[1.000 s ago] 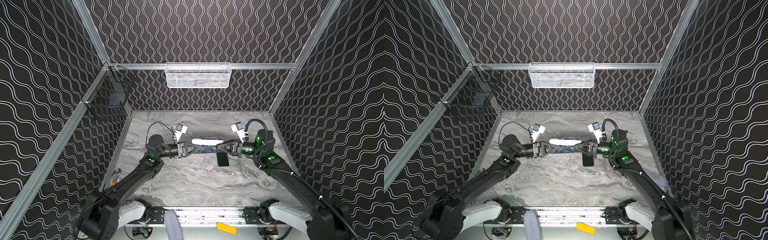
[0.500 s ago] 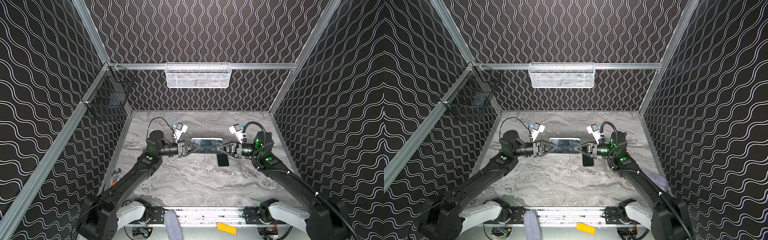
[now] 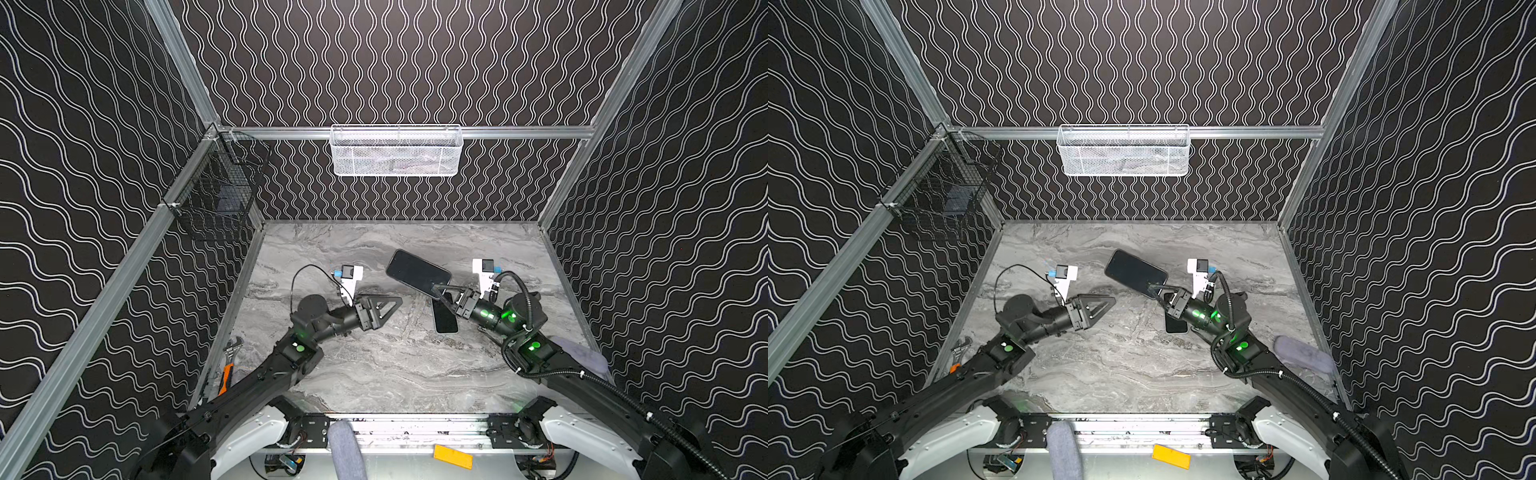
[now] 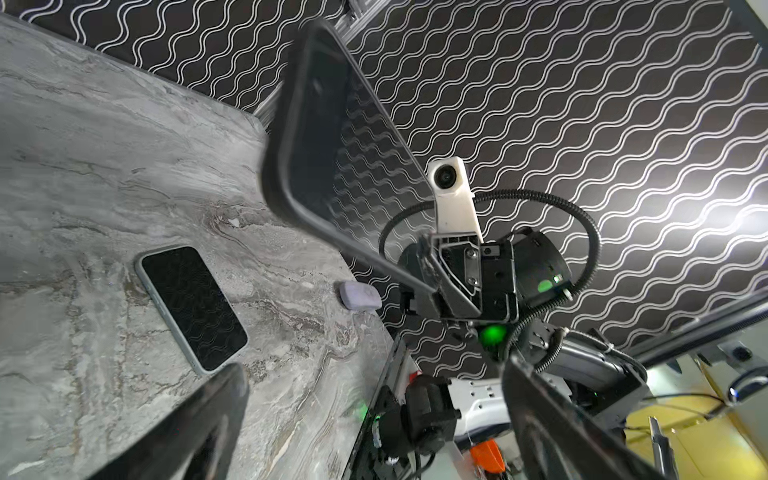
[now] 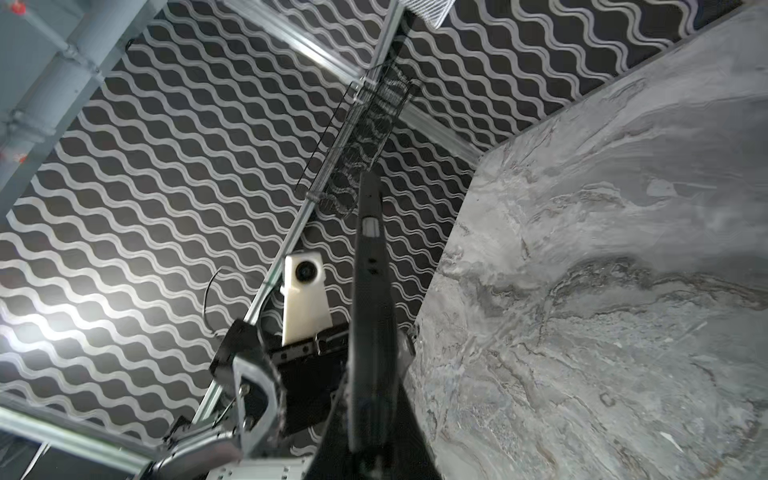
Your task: Put the phone into the phone case
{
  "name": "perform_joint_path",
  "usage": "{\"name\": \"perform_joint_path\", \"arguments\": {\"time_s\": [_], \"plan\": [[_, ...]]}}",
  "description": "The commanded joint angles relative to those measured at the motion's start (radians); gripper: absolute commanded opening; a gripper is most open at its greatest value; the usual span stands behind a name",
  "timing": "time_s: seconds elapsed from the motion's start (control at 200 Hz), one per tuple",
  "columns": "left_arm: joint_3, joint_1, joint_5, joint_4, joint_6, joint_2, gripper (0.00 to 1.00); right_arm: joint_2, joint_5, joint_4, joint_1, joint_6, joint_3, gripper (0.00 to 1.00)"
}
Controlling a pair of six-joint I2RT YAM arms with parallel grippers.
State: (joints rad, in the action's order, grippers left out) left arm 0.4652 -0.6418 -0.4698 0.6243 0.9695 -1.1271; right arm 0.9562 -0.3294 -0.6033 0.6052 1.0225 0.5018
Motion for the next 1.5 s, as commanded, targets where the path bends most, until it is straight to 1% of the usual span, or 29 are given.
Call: {"name": "perform_joint_path", "arguments": {"time_s": [0.0, 0.09, 0.16, 0.23, 0.345, 0.42, 0.48, 0.541, 0.701, 0.826, 0.956, 0.991, 1.046, 1.061, 1.081, 1.101, 1.131, 1.146, 1.186, 1.266, 1.326, 1.351, 1.401, 1.462, 1.492], "plan": [[-0.042, -0.057, 0.22, 0.203, 0.049, -0.04, 0.98, 0.012, 0.209, -0.13, 0.048, 0.041, -0.018, 0.0], [-0.071, -0.086, 0.308, 0.35, 0.079, -0.106, 0.98, 0.024, 0.26, -0.138, 0.088, 0.036, -0.024, 0.0], [-0.058, -0.102, 0.337, 0.397, 0.084, -0.16, 0.96, 0.033, 0.285, -0.154, 0.114, 0.033, -0.031, 0.0], [-0.048, -0.114, 0.357, 0.457, 0.088, -0.216, 0.89, 0.044, 0.298, -0.168, 0.135, 0.028, -0.036, 0.0], [-0.051, -0.119, 0.386, 0.586, 0.134, -0.303, 0.78, 0.06, 0.325, -0.195, 0.163, 0.033, -0.054, 0.0], [-0.043, -0.12, 0.388, 0.637, 0.166, -0.355, 0.68, 0.07, 0.333, -0.205, 0.177, 0.03, -0.06, 0.0], [-0.033, -0.121, 0.381, 0.678, 0.183, -0.395, 0.62, 0.079, 0.344, -0.218, 0.188, 0.025, -0.065, 0.0], [-0.027, -0.121, 0.387, 0.717, 0.201, -0.427, 0.52, 0.092, 0.345, -0.232, 0.196, 0.019, -0.065, 0.0], [-0.005, -0.123, 0.383, 0.755, 0.222, -0.485, 0.45, 0.128, 0.353, -0.274, 0.214, 0.012, -0.075, 0.0], [-0.003, -0.124, 0.382, 0.792, 0.246, -0.514, 0.25, 0.139, 0.358, -0.275, 0.215, 0.002, -0.077, 0.0], [0.002, -0.124, 0.361, 0.789, 0.241, -0.525, 0.0, 0.143, 0.344, -0.259, 0.215, -0.029, -0.066, 0.0], [0.0, -0.122, 0.354, 0.775, 0.236, -0.517, 0.0, 0.141, 0.33, -0.239, 0.216, -0.04, -0.058, 0.0], [-0.005, -0.118, 0.346, 0.746, 0.222, -0.503, 0.0, 0.135, 0.311, -0.19, 0.216, -0.065, -0.039, 0.0], [-0.005, -0.116, 0.344, 0.739, 0.219, -0.498, 0.0, 0.133, 0.31, -0.171, 0.216, -0.071, -0.034, 0.03], [-0.008, -0.111, 0.338, 0.73, 0.214, -0.491, 0.0, 0.13, 0.305, -0.147, 0.215, -0.08, -0.028, 0.08], [-0.01, -0.107, 0.334, 0.722, 0.209, -0.484, 0.0, 0.126, 0.299, -0.127, 0.216, -0.091, -0.024, 0.16], [-0.013, -0.099, 0.326, 0.709, 0.202, -0.472, 0.0, 0.117, 0.296, -0.097, 0.215, -0.103, -0.018, 0.33], [-0.015, -0.094, 0.32, 0.702, 0.201, -0.466, 0.0, 0.111, 0.297, -0.078, 0.215, -0.109, -0.017, 0.39], [-0.018, -0.073, 0.297, 0.672, 0.192, -0.444, 0.0, 0.087, 0.311, -0.027, 0.215, -0.127, -0.016, 0.5], [-0.022, -0.021, 0.225, 0.554, 0.17, -0.387, 0.0, 0.015, 0.37, 0.106, 0.215, -0.155, -0.022, 0.61], [-0.011, 0.034, 0.137, 0.419, 0.119, -0.332, 0.0, -0.06, 0.457, 0.267, 0.215, -0.178, -0.01, 0.65], [-0.002, 0.05, 0.108, 0.342, 0.087, -0.305, 0.0, -0.096, 0.498, 0.339, 0.214, -0.189, -0.005, 0.65], [0.047, 0.079, 0.053, 0.11, -0.012, -0.252, 0.0, -0.157, 0.584, 0.46, 0.213, -0.209, 0.002, 0.67], [0.157, 0.084, 0.059, -0.31, -0.201, -0.206, 0.0, -0.218, 0.69, 0.636, 0.211, -0.232, 0.026, 0.68], [0.205, 0.082, 0.075, -0.458, -0.281, -0.201, 0.0, -0.239, 0.746, 0.72, 0.209, -0.241, 0.044, 0.68]]}}
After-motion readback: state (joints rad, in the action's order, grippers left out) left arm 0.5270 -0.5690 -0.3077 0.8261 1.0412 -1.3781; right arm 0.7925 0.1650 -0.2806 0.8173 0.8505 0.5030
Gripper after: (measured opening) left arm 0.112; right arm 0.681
